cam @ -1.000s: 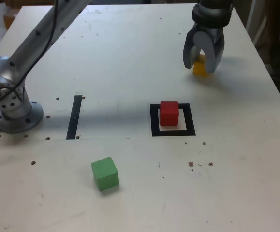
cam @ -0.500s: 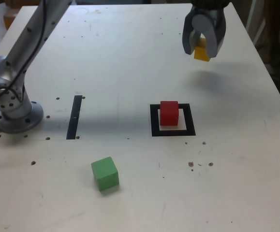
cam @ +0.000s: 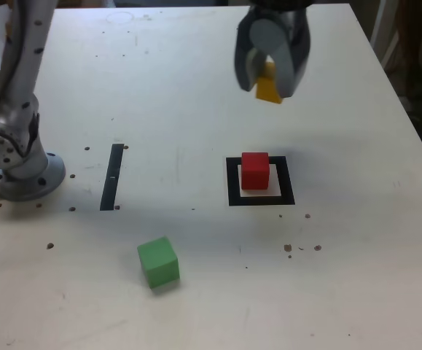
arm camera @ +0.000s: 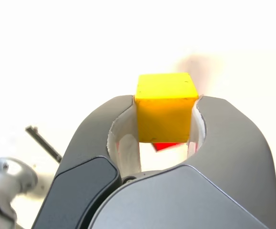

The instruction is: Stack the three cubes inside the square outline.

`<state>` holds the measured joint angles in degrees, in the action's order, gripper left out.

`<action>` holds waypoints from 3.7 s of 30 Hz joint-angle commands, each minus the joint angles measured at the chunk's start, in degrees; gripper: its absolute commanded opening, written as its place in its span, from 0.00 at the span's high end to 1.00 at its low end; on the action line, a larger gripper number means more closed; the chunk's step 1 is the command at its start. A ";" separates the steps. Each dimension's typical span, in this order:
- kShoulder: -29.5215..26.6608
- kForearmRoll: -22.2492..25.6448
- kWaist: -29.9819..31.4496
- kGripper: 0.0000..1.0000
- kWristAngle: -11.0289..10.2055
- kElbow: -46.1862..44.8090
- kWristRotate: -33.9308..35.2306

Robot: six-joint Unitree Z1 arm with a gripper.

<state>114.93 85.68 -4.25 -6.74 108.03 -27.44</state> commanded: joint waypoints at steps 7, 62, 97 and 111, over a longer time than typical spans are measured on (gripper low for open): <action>-4.43 0.06 7.94 0.72 -1.21 -6.34 14.18; -2.32 -15.44 10.20 0.72 3.25 -19.24 24.89; -5.58 -15.36 9.76 0.01 3.52 -21.14 24.76; -19.25 -14.26 24.10 0.00 4.94 -33.41 40.65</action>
<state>96.85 71.23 18.93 -2.12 75.14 12.25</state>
